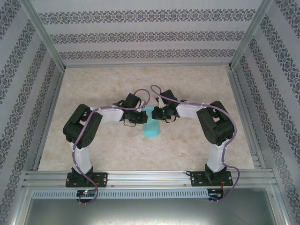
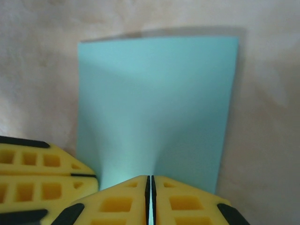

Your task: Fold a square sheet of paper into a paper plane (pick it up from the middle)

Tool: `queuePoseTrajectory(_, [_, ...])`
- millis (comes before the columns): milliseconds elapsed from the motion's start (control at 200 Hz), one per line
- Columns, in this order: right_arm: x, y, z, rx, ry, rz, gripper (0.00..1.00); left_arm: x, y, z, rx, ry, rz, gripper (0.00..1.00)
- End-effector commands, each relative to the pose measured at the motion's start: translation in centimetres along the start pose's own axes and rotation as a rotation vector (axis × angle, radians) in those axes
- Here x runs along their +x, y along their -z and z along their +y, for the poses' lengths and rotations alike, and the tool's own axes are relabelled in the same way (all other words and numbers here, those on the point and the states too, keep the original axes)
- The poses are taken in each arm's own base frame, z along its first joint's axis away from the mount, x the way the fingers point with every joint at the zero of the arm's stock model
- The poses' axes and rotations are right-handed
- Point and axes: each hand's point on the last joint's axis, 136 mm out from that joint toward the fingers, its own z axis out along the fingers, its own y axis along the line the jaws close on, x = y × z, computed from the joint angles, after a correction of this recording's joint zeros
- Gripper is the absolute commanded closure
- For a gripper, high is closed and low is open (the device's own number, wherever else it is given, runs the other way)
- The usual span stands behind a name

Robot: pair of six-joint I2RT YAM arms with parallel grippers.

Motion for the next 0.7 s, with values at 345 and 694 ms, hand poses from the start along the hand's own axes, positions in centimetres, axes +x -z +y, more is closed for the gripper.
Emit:
queuePoseTrajectory(345, [3.5,0.9,-0.5,-0.008,0.040,0.078,0.87,8.1,-1.9,7.0,-0.253,0.081,0.259,0.89])
queuePoseTrajectory(694, [4.3,2.3,0.2,-0.031,0.037,0.063,0.87,8.2,-1.8,7.1,-0.256,0.073,0.270,0.89])
